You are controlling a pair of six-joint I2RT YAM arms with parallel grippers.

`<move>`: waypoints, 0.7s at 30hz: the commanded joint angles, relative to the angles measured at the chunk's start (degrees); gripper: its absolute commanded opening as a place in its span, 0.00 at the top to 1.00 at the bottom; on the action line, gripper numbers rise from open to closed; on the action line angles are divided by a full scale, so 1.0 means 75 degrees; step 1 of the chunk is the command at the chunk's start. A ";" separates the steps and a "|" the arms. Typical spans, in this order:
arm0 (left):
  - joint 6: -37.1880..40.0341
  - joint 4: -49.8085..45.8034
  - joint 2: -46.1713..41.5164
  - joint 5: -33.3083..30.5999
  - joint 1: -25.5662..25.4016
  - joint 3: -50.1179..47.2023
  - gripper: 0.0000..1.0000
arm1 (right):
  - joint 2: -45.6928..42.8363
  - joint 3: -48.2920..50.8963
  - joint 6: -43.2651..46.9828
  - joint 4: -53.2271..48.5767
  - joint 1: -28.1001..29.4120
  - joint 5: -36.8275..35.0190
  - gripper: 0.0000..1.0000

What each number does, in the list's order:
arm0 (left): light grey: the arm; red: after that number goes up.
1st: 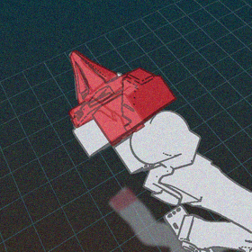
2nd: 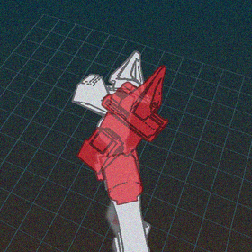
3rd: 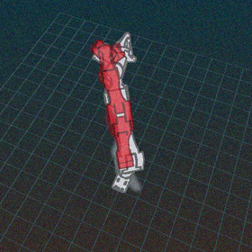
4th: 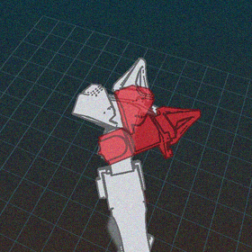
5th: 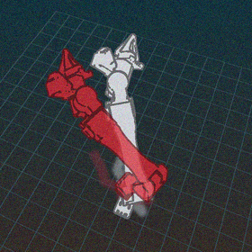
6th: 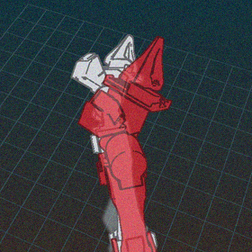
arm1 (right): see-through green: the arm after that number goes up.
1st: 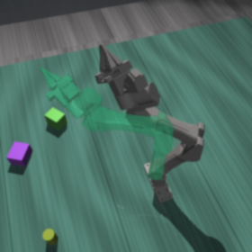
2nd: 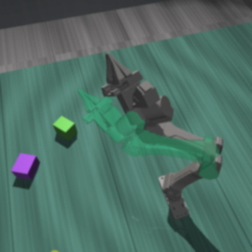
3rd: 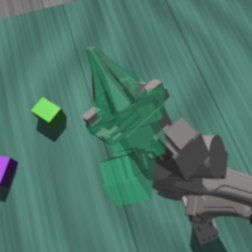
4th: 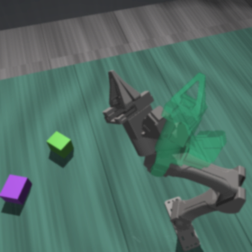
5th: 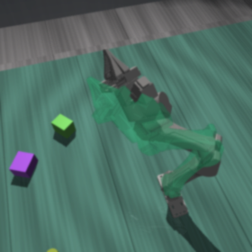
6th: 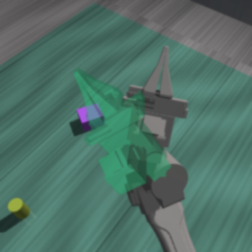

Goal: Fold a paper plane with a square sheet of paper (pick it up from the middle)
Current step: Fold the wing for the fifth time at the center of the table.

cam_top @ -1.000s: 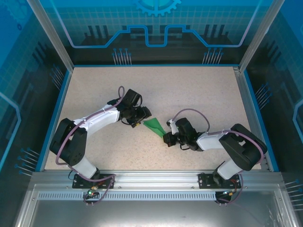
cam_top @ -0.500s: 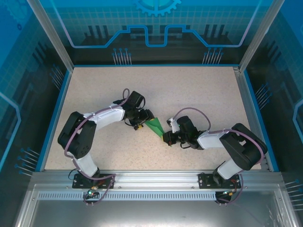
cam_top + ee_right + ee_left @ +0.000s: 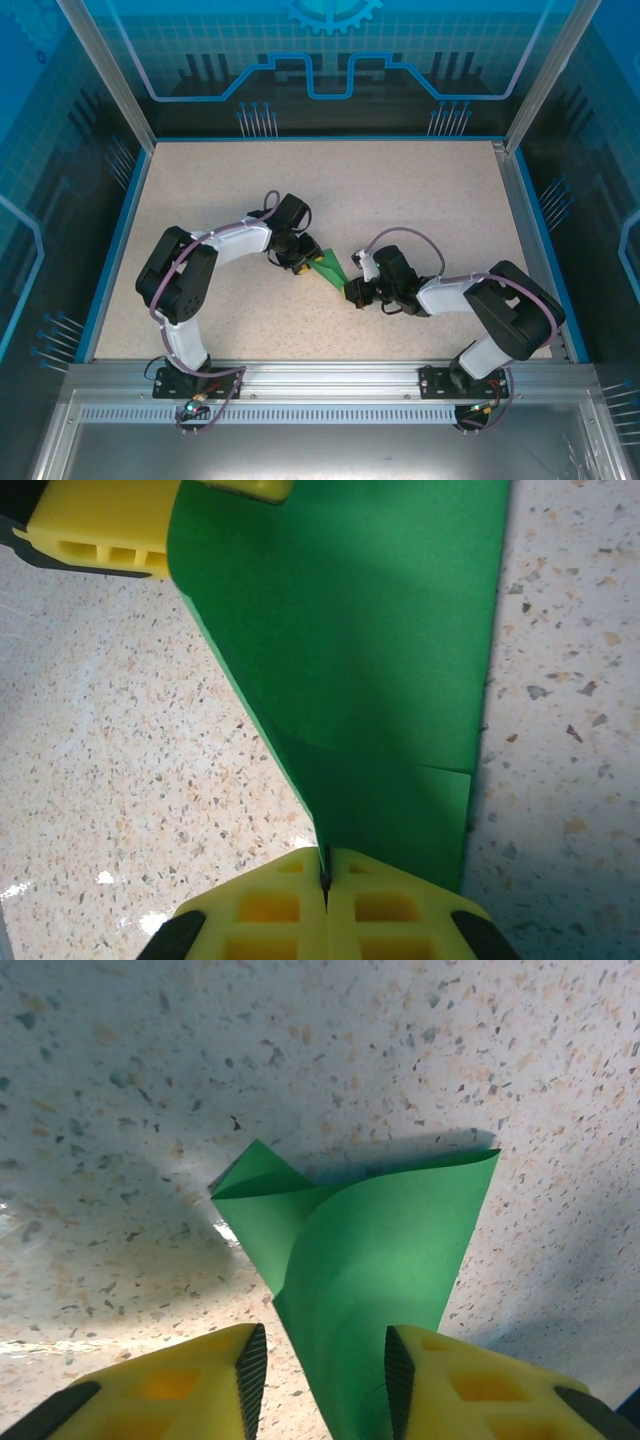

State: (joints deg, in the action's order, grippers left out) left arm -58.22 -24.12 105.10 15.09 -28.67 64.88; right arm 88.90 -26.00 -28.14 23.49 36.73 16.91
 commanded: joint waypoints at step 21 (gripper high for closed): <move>0.0028 -0.0324 0.0214 0.0036 0.0063 0.0220 1.00 | -0.0400 -0.0263 0.0838 -0.0911 0.0317 -0.0576 0.84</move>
State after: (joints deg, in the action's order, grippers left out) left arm -58.48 -24.38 106.17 15.07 -28.60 65.43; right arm 87.66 -26.74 -23.88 19.38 38.33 13.54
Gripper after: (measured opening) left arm 0.054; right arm 0.158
